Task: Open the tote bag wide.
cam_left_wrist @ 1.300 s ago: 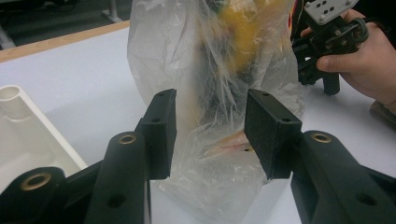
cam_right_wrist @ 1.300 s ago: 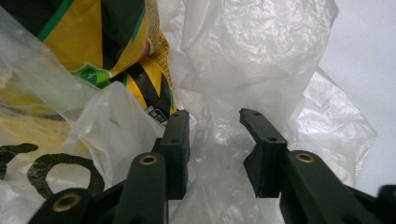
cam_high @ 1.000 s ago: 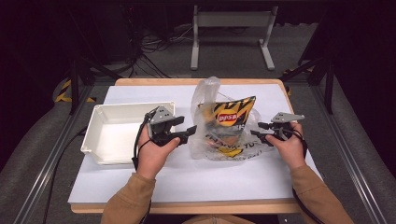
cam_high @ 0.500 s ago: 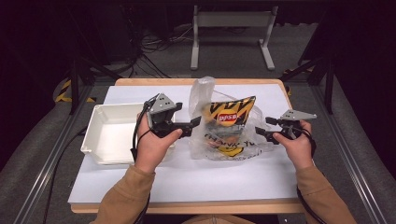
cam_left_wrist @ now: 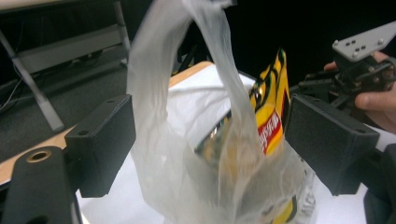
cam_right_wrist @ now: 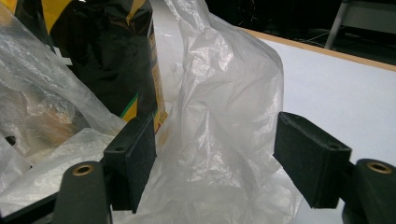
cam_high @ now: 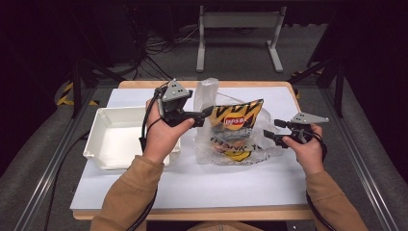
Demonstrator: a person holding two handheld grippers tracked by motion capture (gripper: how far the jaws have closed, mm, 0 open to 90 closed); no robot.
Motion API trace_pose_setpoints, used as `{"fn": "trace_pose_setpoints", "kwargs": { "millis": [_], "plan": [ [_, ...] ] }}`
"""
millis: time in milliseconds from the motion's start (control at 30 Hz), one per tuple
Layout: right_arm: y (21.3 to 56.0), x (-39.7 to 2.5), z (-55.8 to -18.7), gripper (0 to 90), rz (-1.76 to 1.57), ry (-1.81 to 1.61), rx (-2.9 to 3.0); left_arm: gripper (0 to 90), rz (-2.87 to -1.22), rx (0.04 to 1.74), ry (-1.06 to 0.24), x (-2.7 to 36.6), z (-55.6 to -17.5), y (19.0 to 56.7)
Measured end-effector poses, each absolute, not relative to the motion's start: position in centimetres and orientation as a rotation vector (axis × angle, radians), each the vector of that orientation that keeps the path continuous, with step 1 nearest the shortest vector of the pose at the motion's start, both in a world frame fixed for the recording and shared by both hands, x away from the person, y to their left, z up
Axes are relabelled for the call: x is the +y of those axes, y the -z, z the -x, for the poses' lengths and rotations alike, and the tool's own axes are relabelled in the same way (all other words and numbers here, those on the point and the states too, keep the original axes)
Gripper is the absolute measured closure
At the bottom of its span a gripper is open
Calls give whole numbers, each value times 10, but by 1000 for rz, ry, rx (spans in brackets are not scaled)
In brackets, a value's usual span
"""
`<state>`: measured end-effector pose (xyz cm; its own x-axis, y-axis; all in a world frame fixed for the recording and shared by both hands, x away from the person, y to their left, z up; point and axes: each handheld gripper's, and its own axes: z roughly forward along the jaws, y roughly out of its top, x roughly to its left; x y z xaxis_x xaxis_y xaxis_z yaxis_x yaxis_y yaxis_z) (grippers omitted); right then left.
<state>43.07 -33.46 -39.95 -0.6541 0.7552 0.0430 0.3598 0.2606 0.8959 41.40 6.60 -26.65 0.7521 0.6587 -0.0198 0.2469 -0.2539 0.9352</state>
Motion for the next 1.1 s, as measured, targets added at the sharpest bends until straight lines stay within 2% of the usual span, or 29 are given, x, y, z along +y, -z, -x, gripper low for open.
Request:
{"fn": "trace_pose_setpoints", "kwargs": {
  "millis": [367, 533, 667, 767, 833, 967, 1100],
  "plan": [
    [402, -334, -431, 293, -1017, -1374, 2149, 164, -1817, 664, -464, 62, -437, 261],
    [403, -336, -432, 286, -1035, -1382, 2148, 209, -1813, 646, -456, 60, -443, 262],
    [403, -336, -431, 285, -1028, -1383, 2147, 331, -1820, 625, -445, 57, -443, 264],
    [402, -335, -431, 275, -1029, -1392, 2151, 493, -1828, 605, -460, 57, -444, 265],
    [401, -335, -431, 270, -1030, -1398, 2153, 642, -1836, 602, -468, 59, -444, 265],
    [401, -336, -430, 260, -1033, -1406, 2152, 811, -1846, 601, -462, 61, -443, 266],
    [399, -337, -430, 259, -1031, -1413, 2146, 885, -1842, 608, -471, 63, -441, 265]
  ]
}}
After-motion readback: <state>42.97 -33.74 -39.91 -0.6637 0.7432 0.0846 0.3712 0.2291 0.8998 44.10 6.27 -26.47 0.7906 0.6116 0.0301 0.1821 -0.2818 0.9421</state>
